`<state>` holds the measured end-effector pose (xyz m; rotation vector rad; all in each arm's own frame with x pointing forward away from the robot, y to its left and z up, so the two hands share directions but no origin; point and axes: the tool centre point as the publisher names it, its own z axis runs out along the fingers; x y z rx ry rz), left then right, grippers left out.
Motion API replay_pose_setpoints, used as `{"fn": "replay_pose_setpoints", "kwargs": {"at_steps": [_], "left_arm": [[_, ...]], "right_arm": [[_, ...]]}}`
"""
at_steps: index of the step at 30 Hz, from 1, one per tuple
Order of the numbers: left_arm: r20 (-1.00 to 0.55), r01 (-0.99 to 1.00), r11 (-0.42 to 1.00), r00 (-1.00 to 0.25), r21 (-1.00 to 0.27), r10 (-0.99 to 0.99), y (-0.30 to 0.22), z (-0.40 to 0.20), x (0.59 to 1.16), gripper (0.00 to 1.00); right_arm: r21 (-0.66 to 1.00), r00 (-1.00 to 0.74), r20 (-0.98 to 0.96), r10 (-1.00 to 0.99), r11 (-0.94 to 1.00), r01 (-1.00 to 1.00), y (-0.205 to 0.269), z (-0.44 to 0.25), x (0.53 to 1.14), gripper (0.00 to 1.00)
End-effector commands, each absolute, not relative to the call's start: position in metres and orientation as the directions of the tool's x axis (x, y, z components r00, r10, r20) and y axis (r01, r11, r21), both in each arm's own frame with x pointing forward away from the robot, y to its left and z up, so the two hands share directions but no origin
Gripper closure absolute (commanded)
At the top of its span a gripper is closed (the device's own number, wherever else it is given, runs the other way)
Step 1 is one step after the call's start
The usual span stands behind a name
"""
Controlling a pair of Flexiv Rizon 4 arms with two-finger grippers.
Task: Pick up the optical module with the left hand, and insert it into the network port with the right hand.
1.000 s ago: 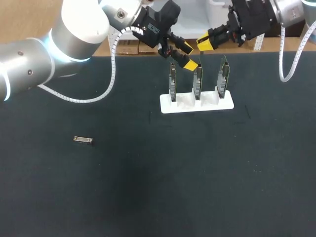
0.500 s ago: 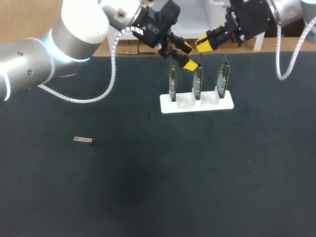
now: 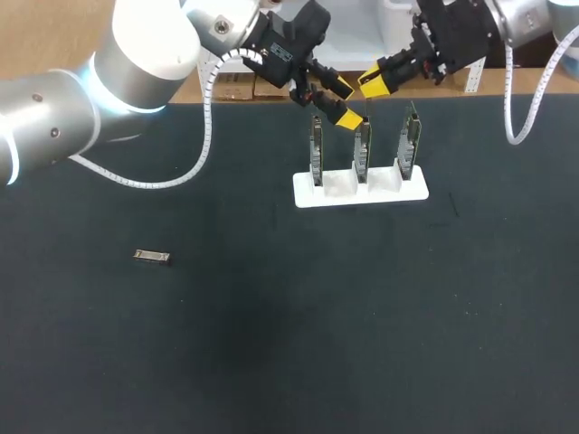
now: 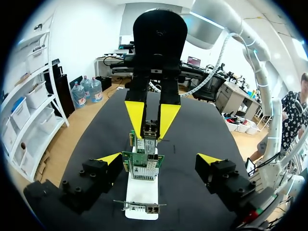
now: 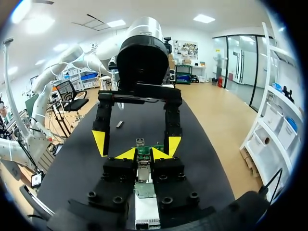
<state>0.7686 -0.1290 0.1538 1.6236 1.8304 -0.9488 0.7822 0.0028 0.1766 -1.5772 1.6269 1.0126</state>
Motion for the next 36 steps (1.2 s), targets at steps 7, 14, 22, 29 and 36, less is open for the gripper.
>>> {"fn": "replay_pose_setpoints", "kwargs": {"at_steps": [7,14,22,29,36], "left_arm": [[-0.761,0.985,0.04,-0.153,-0.165,0.63,-0.1287,0.1545,0.7686,0.0],[-0.761,0.985,0.04,-0.153,-0.165,0.63,-0.1287,0.1545,0.7686,0.0],[-0.761,0.985,0.04,-0.153,-0.165,0.63,-0.1287,0.1545,0.7686,0.0],[-0.761,0.985,0.04,-0.153,-0.165,0.63,-0.1287,0.1545,0.7686,0.0],[-0.761,0.985,0.04,-0.153,-0.165,0.63,-0.1287,0.1545,0.7686,0.0]], "right_arm": [[0.096,-0.076,-0.871,-0.485,-0.017,-0.995,0.0039,0.176,0.7762,1.0],[0.104,-0.085,-0.866,-0.493,-0.012,-0.994,0.0033,0.1729,0.7756,1.0],[0.101,-0.078,-0.867,-0.491,-0.019,-0.995,0.0066,0.1735,0.776,1.0],[0.104,-0.081,-0.866,-0.494,-0.018,-0.994,0.0084,0.1706,0.7769,1.0],[0.103,-0.086,-0.866,-0.493,-0.008,-0.995,0.0059,0.1697,0.7799,1.0]]}}
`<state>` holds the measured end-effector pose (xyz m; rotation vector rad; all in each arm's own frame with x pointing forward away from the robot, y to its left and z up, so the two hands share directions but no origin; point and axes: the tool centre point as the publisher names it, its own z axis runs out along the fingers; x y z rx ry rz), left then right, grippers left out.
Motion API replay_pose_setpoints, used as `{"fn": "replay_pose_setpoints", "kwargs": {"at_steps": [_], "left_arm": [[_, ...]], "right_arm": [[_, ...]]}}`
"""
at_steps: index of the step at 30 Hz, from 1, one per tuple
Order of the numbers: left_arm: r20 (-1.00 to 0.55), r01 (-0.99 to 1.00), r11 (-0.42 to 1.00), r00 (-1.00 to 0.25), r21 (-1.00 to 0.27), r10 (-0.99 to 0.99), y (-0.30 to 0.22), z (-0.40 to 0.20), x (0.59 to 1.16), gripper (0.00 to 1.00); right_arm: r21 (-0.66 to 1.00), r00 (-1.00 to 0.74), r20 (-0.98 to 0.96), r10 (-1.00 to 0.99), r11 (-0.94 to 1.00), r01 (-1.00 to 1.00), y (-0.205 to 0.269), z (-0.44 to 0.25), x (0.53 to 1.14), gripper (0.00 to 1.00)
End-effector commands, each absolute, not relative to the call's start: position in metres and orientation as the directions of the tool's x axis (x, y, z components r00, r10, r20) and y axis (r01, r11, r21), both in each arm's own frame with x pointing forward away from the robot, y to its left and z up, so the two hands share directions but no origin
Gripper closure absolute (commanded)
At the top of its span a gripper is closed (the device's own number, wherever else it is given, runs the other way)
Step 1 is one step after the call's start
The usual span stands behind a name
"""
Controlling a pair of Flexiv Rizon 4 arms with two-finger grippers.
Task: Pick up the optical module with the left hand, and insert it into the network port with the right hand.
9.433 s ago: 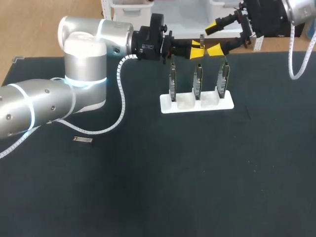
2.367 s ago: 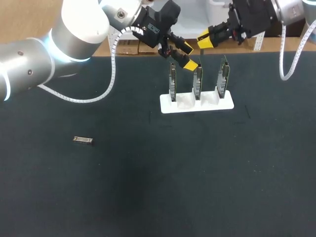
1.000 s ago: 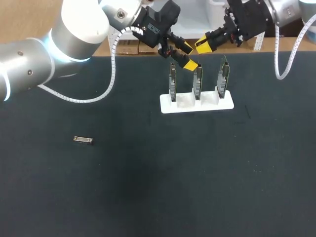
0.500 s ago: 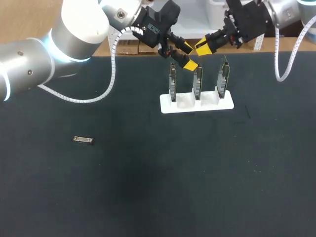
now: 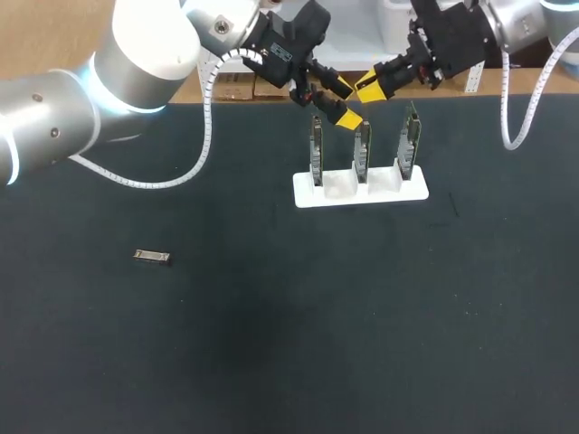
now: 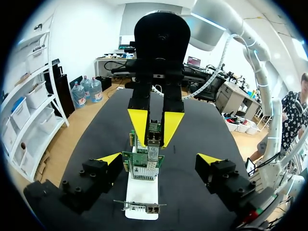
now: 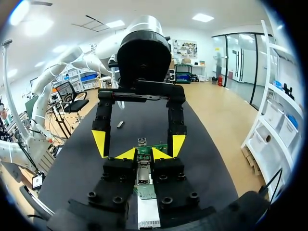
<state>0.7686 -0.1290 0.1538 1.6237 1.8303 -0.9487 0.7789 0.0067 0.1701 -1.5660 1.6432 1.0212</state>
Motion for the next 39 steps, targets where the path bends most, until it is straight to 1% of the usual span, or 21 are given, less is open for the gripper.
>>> {"fn": "replay_pose_setpoints", "kwargs": {"at_steps": [1,39], "left_arm": [[-0.761,0.985,0.04,-0.153,-0.165,0.63,-0.129,0.155,0.769,0.0],[-0.761,0.985,0.04,-0.153,-0.165,0.63,-0.129,0.155,0.769,0.0]], "right_arm": [[0.103,-0.086,-0.866,-0.492,-0.006,-0.995,0.006,0.17,0.78,1.0],[0.118,-0.109,-0.851,-0.514,0.015,-0.993,0.0,0.156,0.778,1.0]]}}
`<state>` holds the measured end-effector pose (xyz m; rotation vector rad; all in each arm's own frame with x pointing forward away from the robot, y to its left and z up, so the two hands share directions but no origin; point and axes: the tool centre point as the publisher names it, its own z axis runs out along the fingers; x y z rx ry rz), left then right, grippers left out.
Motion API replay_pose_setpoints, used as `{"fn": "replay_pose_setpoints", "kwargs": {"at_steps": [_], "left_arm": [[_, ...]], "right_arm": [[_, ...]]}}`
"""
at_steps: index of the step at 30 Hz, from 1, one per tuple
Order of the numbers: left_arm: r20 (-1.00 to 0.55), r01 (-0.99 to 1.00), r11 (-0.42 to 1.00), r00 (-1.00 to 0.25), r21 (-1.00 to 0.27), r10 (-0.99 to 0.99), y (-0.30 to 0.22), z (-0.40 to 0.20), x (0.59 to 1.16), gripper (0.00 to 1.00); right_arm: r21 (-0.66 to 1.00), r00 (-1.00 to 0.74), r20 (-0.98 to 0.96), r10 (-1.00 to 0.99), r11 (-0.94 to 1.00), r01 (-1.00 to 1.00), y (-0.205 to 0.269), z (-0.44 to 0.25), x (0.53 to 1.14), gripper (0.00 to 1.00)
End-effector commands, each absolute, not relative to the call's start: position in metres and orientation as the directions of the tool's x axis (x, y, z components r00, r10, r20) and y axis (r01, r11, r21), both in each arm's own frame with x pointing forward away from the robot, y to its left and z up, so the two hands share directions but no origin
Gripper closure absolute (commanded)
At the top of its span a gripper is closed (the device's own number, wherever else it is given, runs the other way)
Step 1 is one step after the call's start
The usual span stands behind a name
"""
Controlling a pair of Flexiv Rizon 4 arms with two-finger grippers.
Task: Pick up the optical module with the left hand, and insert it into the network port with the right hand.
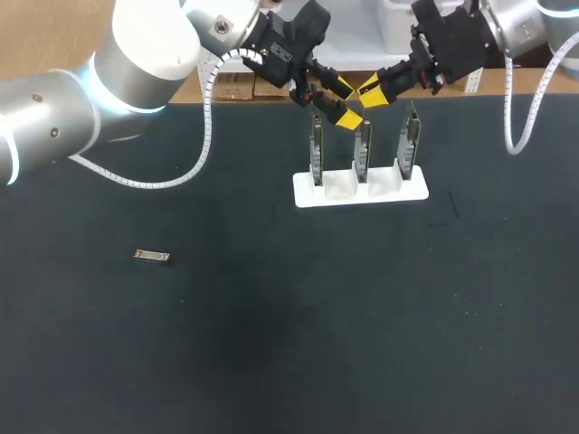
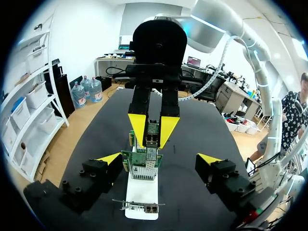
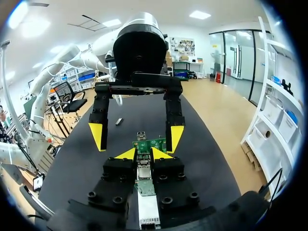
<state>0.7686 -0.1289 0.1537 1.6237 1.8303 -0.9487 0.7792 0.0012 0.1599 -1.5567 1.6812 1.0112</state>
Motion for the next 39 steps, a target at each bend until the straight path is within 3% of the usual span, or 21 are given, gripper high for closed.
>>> {"fn": "replay_pose_setpoints", "kwargs": {"at_steps": [1,29,30,32,35,39], "left_arm": [[-0.761,0.985,0.04,-0.153,-0.165,0.63,-0.1287,0.1545,0.7686,0.0],[-0.761,0.985,0.04,-0.153,-0.165,0.63,-0.1287,0.1545,0.7686,0.0],[-0.761,0.985,0.04,-0.153,-0.165,0.63,-0.1287,0.1545,0.7686,0.0],[-0.761,0.985,0.04,-0.153,-0.165,0.63,-0.1287,0.1545,0.7686,0.0],[-0.761,0.985,0.04,-0.153,-0.165,0.63,-0.1287,0.1545,0.7686,0.0],[-0.761,0.985,0.04,-0.153,-0.165,0.63,-0.1287,0.1545,0.7686,0.0]], "right_arm": [[0.118,-0.109,-0.851,-0.514,0.015,-0.993,0.0002,0.1562,0.7779,1.0],[0.124,-0.119,-0.845,-0.522,0.026,-0.992,-0.0009,0.1492,0.7783,1.0],[0.124,-0.12,-0.845,-0.522,0.026,-0.992,-0.001,0.1492,0.7781,0.83],[0.125,-0.121,-0.846,-0.519,0.026,-0.992,-0.0012,0.1495,0.7775,0.3],[0.122,-0.117,-0.847,-0.518,0.025,-0.992,-0.0009,0.1507,0.7771,0.0],[0.121,-0.117,-0.852,-0.511,0.027,-0.992,-0.0002,0.1536,0.7775,0.0]]}}
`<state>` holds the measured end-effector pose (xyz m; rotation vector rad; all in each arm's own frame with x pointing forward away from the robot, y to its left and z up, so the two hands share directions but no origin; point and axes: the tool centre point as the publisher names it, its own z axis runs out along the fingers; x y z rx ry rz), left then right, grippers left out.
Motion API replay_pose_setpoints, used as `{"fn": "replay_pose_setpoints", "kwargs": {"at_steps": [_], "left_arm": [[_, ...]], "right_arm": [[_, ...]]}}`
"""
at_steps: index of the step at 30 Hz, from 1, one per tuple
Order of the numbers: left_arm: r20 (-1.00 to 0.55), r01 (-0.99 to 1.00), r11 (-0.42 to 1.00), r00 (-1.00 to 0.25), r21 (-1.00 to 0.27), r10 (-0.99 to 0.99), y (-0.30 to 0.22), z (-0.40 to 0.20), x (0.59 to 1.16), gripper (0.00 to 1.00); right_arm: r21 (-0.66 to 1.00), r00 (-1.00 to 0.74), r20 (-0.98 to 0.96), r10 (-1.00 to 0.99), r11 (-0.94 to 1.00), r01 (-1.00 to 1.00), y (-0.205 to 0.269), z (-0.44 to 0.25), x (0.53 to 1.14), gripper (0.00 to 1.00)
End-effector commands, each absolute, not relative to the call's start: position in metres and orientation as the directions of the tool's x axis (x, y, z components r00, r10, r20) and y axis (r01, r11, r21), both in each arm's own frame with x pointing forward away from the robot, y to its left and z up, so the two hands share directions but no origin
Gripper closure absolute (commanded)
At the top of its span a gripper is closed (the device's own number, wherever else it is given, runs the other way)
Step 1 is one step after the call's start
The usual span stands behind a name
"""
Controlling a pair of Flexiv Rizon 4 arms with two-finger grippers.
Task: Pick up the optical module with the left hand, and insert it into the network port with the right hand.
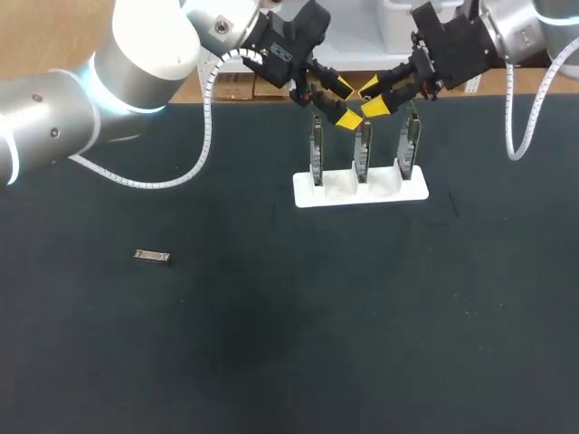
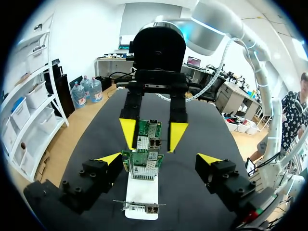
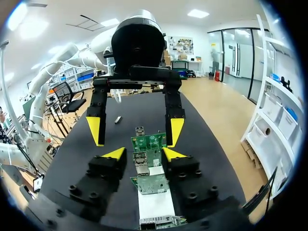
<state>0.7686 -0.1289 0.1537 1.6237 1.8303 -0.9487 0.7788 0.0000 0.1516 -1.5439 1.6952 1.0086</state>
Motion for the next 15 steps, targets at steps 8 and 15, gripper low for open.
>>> {"fn": "replay_pose_setpoints", "kwargs": {"at_steps": [8,15], "left_arm": [[-0.761,0.985,0.04,-0.153,-0.165,0.63,-0.129,0.155,0.769,0.0],[-0.761,0.985,0.04,-0.153,-0.165,0.63,-0.129,0.155,0.769,0.0]], "right_arm": [[0.122,-0.126,-0.864,-0.487,0.04,-0.992,-0.002,0.161,0.781,0.0],[0.126,-0.129,-0.877,-0.462,0.037,-0.991,-0.007,0.171,0.783,0.0]]}}
